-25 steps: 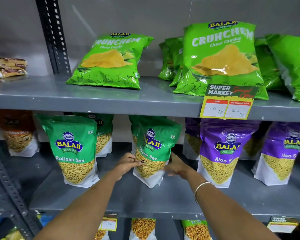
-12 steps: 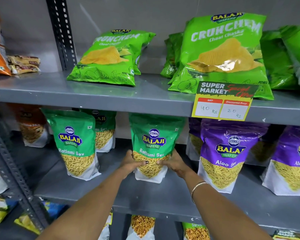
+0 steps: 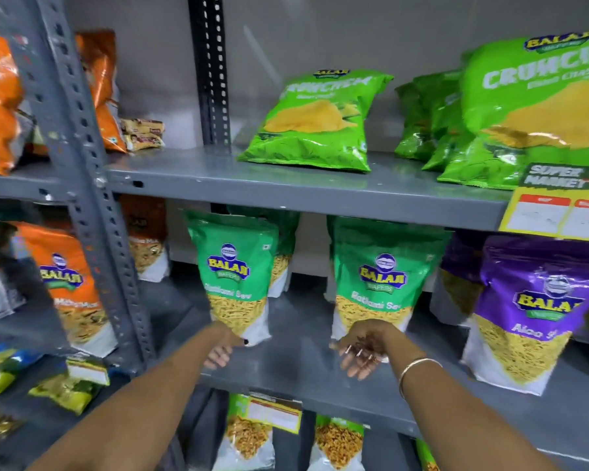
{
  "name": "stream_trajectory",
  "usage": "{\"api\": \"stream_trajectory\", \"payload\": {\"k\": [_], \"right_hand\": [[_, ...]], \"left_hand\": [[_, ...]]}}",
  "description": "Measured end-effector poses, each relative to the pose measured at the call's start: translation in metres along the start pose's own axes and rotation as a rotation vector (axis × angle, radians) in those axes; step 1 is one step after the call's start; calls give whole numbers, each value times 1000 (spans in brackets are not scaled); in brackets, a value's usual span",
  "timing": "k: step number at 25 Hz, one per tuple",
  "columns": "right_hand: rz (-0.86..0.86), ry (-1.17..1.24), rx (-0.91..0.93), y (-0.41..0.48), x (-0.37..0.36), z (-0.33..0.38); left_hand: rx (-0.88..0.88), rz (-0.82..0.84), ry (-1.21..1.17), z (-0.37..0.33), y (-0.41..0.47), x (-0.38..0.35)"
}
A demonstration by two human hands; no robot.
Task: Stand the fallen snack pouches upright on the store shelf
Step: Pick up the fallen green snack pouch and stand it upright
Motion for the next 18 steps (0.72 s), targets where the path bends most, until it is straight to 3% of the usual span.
{"api": "stream_trajectory", "payload": {"k": [2, 5, 8, 13, 18], "right_hand": [[-150, -16, 107, 9, -30, 38], [-345, 170, 312, 24, -71, 93], [-362, 374, 423, 30, -103, 126], [-431, 537, 506, 9, -114, 135], [-494, 447, 492, -17, -126, 122]], "left_hand": [[-42, -48, -171, 16, 25, 32], [-311, -207, -358, 3, 54, 76], [-446, -80, -415, -20, 70, 74], [-461, -53, -396, -12, 76, 64], [-485, -30, -258, 8, 50, 67]]}}
Point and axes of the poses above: each hand's wrist, its own y-axis towards the middle knuckle, its own x-axis out of the back of the hand, z = x × y, the point moved 9 cm from there along y, towards the middle knuckle, and after that the axes turned 14 degrees about -z, right-handed, at the moved point
